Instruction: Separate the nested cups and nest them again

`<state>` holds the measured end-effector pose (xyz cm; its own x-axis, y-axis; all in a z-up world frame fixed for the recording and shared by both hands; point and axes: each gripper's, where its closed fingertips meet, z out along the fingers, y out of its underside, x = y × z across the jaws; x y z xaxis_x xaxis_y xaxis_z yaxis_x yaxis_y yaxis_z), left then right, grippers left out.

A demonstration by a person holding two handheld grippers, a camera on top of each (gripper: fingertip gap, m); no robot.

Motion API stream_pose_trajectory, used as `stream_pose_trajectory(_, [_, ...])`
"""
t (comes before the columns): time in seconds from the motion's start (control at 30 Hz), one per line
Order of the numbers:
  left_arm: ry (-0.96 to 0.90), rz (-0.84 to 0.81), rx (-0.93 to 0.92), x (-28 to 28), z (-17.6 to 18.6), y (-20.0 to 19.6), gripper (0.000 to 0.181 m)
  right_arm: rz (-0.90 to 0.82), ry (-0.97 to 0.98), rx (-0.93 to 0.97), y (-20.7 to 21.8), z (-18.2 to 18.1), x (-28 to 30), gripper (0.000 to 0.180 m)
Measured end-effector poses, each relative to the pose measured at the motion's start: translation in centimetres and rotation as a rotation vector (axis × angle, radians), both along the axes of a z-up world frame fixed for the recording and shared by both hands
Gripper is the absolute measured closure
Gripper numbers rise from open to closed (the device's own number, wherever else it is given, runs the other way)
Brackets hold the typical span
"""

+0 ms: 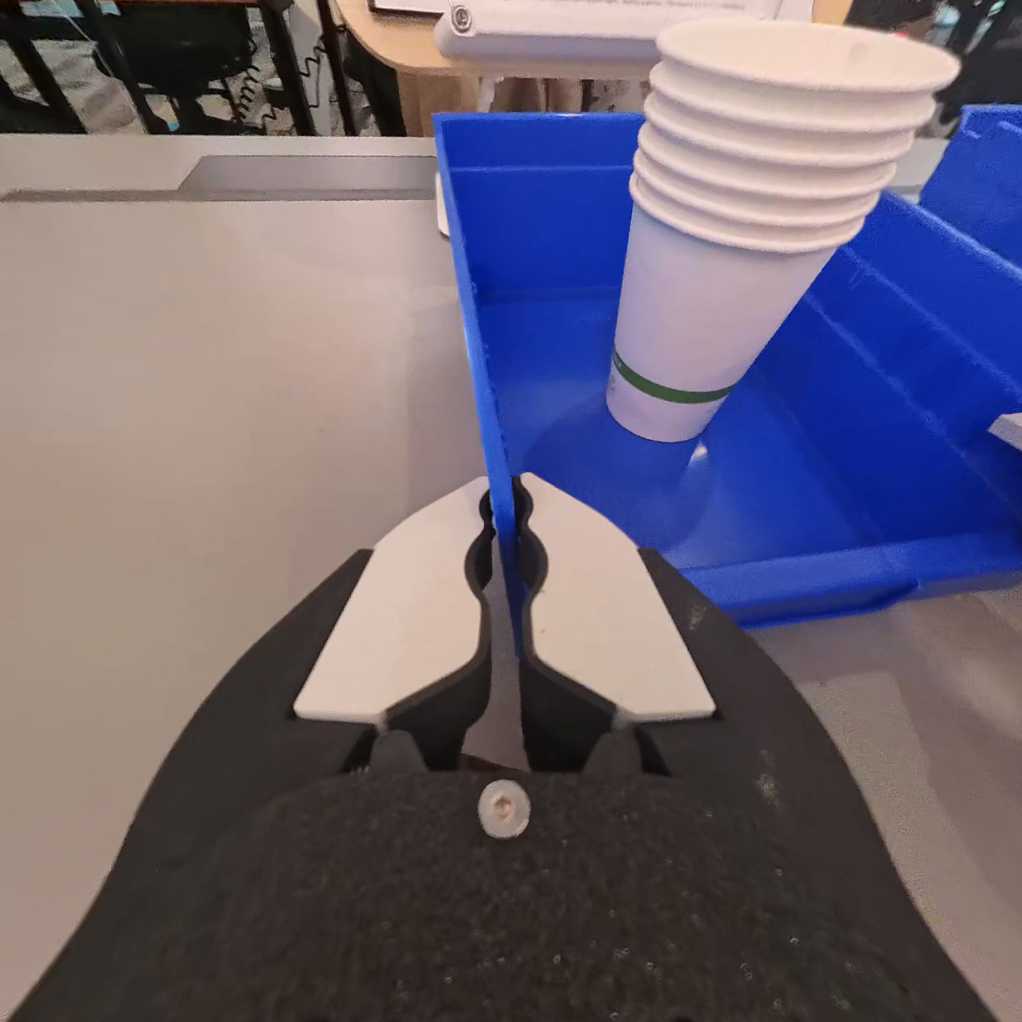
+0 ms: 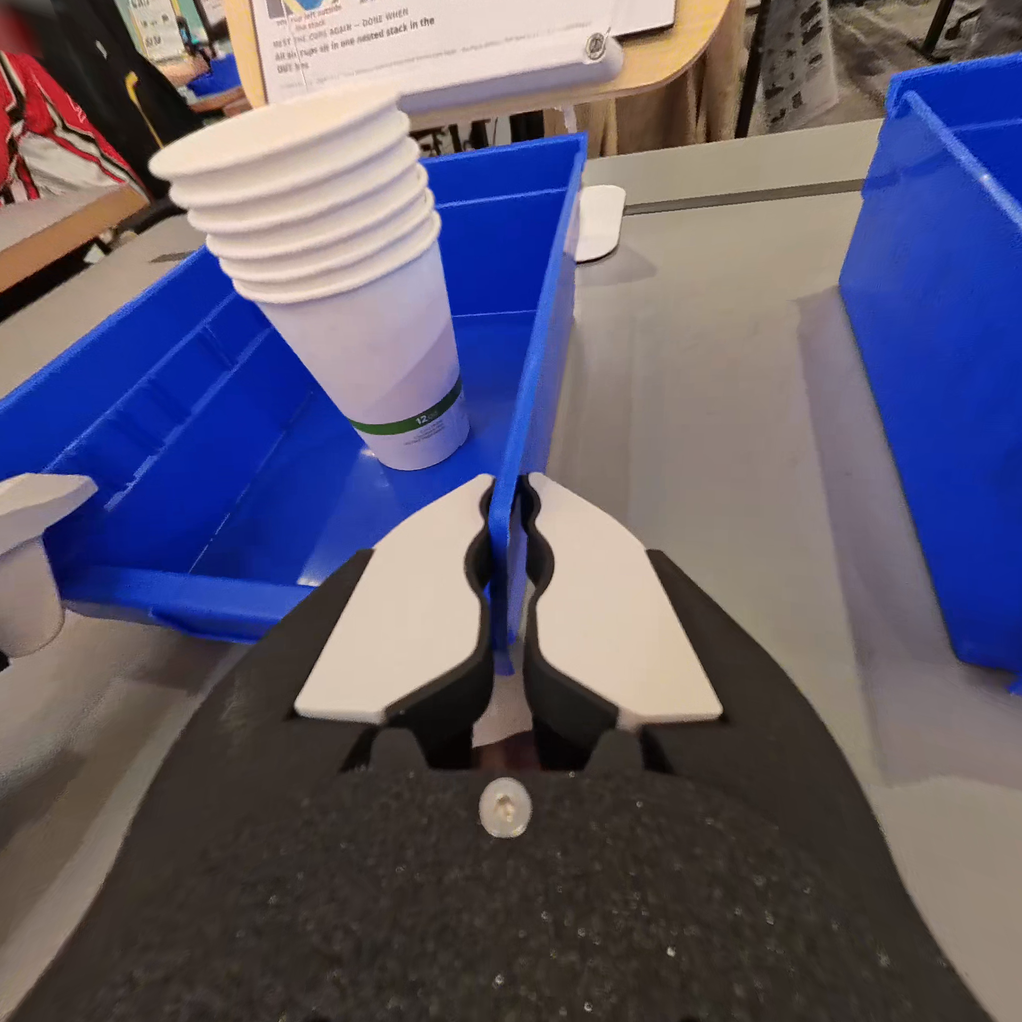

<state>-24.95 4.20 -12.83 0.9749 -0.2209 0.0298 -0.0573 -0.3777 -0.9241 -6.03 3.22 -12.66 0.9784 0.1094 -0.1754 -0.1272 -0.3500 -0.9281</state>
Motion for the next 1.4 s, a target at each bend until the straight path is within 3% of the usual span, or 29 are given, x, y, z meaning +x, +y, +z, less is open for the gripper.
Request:
stream_pose_trajectory(0.13, [0.058, 0.048, 0.07, -1.8, 1.6, -0.2, 0.178, -0.063, 0.031, 0.055, -0.3, 0.5, -1.9, 0.176])
stream_pose_trajectory(0.3, [0.043, 0.107, 0.064, -8.0, 3.4, 0.2, 0.178, -0.038, 0.054, 0.061, 0.3, 1.9, -8.4, 0.176])
stream_pose_trajectory(0.6, [-0.042, 0.211, 0.012, -22.1, 3.1, 2.6, 0.179, 0.072, -0.065, 0.032, 4.7, 3.9, -22.4, 0.175])
stream_pose_trajectory(0.77, [-0.028, 0.188, -0.008, -26.9, 2.5, 4.9, 0.179, 0.081, -0.087, 0.003, 6.1, 2.3, -26.9, 0.174])
stream_pose_trajectory(0.9, [-0.006, 0.158, -0.05, -27.6, 0.4, 6.2, 0.178, 0.077, -0.088, -0.039, 6.5, 0.0, -27.4, 0.172])
stream_pose_trajectory(1.17, [-0.038, 0.168, -0.034, -27.4, -0.1, 6.3, 0.178, 0.137, -0.077, -0.042, 6.6, 0.1, -27.4, 0.166])
stream_pose_trajectory(1.2, [-0.023, 0.17, -0.036, -27.6, -0.1, 6.3, 0.175, 0.175, -0.051, -0.053, 6.1, 0.2, -27.6, 0.161])
stream_pose_trajectory(1.27, [0.038, 0.224, -0.022, -28.6, 0.4, 6.0, 0.152, 0.219, -0.023, -0.045, 4.9, 1.2, -27.1, 0.141])
stream_pose_trajectory(1.4, [0.02, 0.299, 0.093, -29.5, 5.3, 3.3, 0.136, 0.326, -0.023, 0.12, 0.9, 6.3, -23.6, 0.134])
